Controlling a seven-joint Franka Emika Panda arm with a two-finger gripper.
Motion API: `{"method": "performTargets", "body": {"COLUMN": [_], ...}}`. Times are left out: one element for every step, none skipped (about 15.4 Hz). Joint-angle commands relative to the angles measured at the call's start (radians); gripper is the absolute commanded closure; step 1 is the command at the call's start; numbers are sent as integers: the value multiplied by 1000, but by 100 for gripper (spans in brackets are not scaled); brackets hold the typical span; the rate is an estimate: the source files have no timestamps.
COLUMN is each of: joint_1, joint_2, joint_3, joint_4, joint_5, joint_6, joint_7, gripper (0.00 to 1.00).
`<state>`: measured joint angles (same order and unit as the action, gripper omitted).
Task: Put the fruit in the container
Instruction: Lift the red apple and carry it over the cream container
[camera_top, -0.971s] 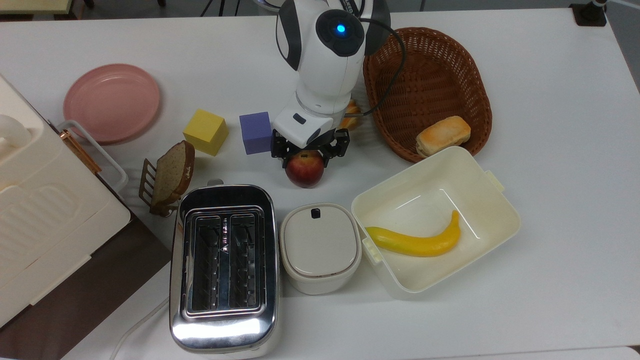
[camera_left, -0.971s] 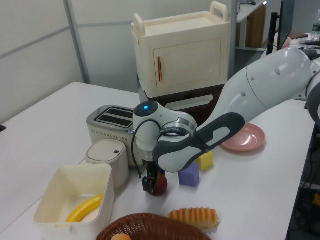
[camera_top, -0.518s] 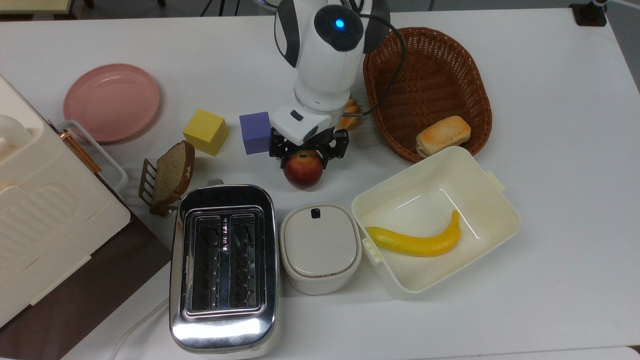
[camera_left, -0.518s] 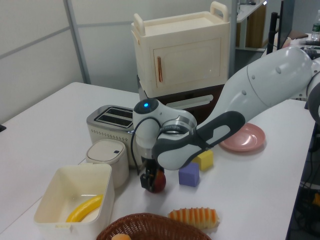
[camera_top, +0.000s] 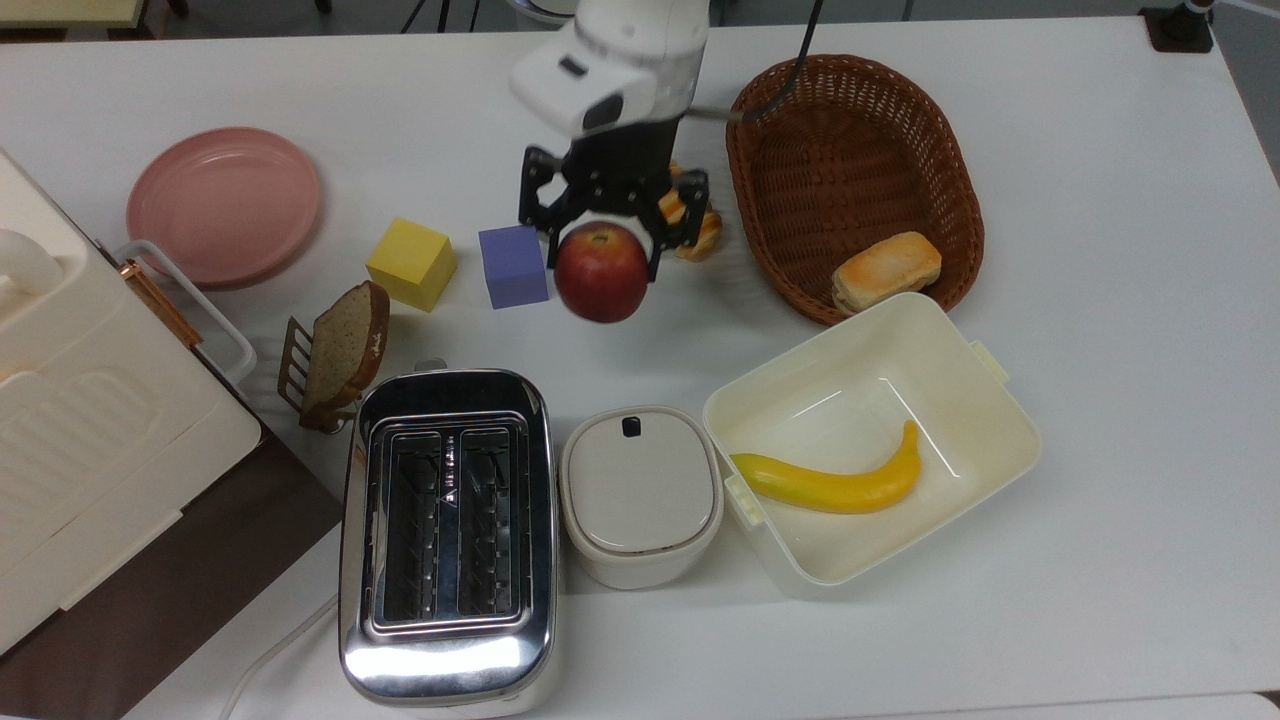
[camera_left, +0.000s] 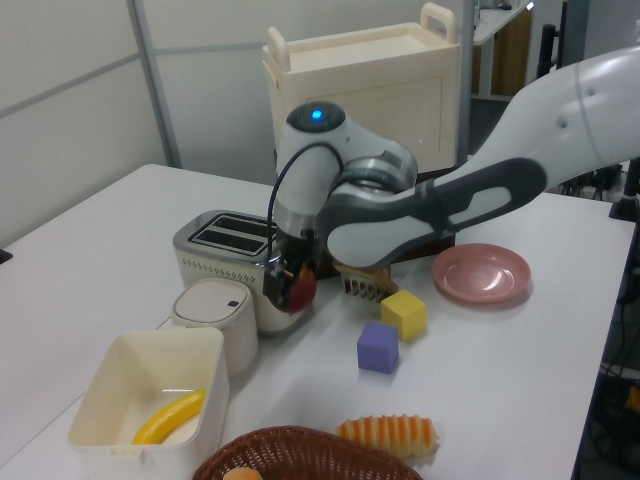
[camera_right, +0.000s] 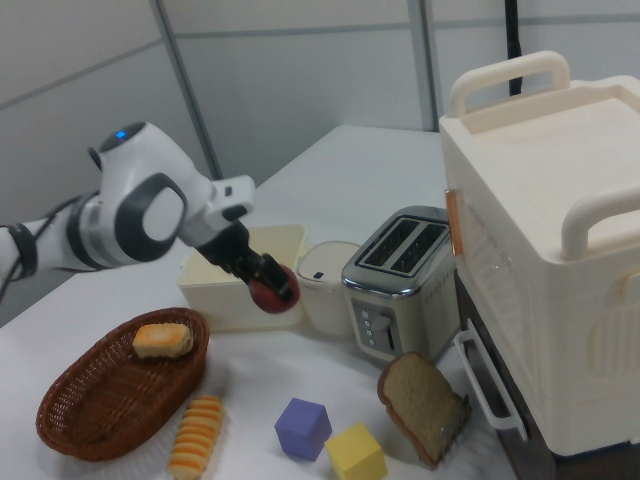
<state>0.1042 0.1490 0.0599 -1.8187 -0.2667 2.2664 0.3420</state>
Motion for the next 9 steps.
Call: {"method": "performTargets", "body": {"joint_1": [25,25,25,25,28,43,58,72,80], "joint_2": [-31,-25,-19,-14,1,18,43,69,92], "joint_3": [8,12,27,38,44,52,54,54,52], "joint_4": [24,42,64,74,90,116,151,182,202], "joint_5": [-14,-12,-11,-14,-20,-25,-25,-26,-29], "joint_6": [-10,-8,-8,-5,-5,-5,-5,-5,-5], "joint_7": [41,42,42,40,40,38,38,38,37], "gripper": [79,79,79,79,79,79,79,79,79]}}
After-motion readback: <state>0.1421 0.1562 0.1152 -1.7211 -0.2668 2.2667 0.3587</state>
